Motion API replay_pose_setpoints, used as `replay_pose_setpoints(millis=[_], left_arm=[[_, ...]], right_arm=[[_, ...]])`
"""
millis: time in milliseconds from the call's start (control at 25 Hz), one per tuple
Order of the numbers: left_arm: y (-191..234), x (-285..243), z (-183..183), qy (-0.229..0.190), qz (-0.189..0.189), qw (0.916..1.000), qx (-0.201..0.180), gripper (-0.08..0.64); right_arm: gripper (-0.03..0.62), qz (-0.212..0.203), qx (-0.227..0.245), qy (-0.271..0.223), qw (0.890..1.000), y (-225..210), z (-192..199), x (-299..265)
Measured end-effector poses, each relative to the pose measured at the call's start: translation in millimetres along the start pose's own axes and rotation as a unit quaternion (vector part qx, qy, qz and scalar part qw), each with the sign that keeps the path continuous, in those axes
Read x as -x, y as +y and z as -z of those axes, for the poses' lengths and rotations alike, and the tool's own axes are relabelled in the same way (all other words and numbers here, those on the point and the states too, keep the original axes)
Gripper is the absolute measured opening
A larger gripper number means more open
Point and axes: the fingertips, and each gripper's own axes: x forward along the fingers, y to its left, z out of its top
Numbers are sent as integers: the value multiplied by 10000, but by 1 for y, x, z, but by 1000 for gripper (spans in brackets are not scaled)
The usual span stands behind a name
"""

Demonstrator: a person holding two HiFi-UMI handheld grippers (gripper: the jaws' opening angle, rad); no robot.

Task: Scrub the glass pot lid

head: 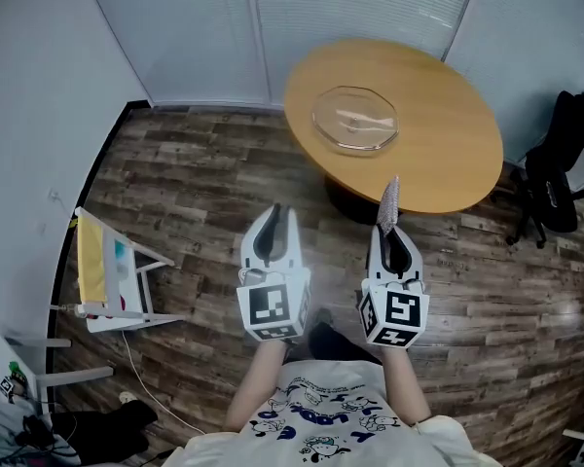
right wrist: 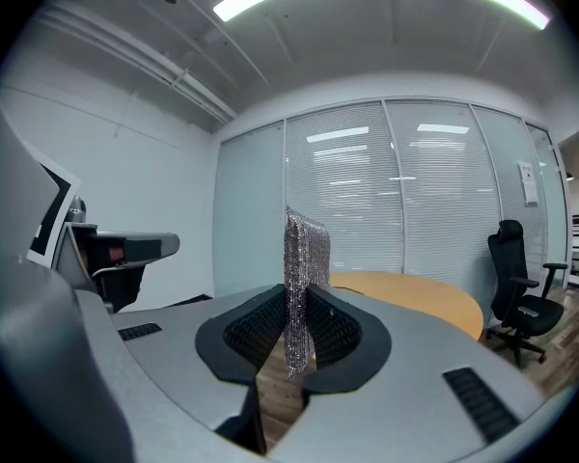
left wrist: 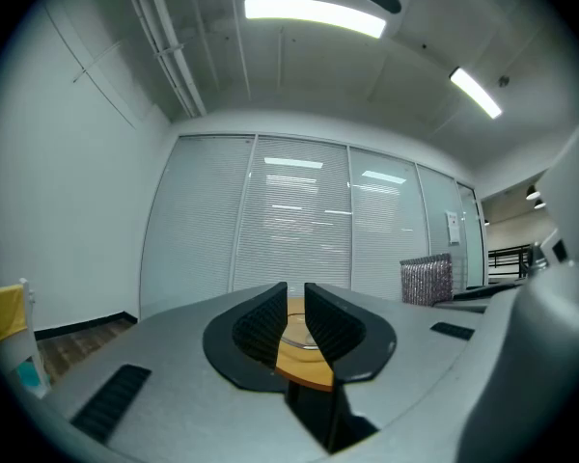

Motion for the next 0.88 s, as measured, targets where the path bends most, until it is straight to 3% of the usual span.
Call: replay_pose_setpoints(millis=[320, 880], left_arm=[[-15, -54, 1, -51, -39, 10000, 11, 63], [-5, -110, 14, 139, -118, 9995, 252, 63]], right_arm=[[74, -91, -35, -29, 9999, -33, -2, -49], [74, -116, -110, 132, 9998, -52, 5, -106]])
